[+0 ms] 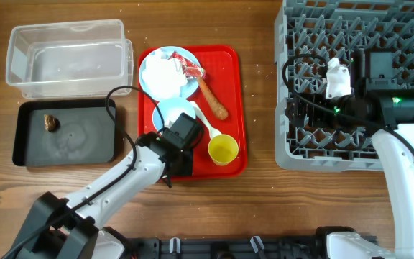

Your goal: Sort waste into correct bins and load items into the dishwasher rack

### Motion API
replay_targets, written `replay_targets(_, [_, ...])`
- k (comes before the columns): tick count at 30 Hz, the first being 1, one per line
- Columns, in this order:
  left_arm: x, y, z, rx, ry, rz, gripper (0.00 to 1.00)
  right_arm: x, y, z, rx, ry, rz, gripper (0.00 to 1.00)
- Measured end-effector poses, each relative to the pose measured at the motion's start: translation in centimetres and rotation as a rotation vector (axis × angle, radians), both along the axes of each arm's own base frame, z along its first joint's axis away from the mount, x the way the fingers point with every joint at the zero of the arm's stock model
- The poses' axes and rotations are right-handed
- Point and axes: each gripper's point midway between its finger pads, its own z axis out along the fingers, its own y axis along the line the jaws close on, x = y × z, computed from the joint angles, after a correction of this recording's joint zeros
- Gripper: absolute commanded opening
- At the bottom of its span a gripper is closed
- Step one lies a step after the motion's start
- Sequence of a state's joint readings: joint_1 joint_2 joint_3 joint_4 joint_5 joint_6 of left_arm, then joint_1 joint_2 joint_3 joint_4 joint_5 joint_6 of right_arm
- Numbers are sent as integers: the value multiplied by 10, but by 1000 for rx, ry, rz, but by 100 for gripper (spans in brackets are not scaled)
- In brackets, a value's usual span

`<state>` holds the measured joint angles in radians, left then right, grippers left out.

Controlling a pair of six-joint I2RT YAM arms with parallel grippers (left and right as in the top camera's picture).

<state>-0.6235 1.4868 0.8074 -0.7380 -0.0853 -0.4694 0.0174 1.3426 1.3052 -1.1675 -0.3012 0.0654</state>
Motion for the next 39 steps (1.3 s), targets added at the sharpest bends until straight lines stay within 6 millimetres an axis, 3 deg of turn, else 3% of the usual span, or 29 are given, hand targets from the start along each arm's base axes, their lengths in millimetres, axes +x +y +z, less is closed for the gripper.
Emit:
replay_targets(6, [3,-3,1,-10,-14,-2,5,0,0,0,0,0,0,100])
replay_targets(18, [7,-4,7,-12,-35,0,4,0,0,0,0,0,0,100])
replay_targets(24, [14,-20,53,-126,-104,-11,4,0,0,0,0,0,0,99])
replay_targets(27, [24,-25,92,-207,-202,-8,4,0,0,0,0,0,0,100])
replay_targets(32, [38,8,122,-253,-287,110,4,0,0,0,0,0,0,100])
replay_targets(39, [64,74,125,-250,-321,316,4,0,0,0,0,-1,0,100])
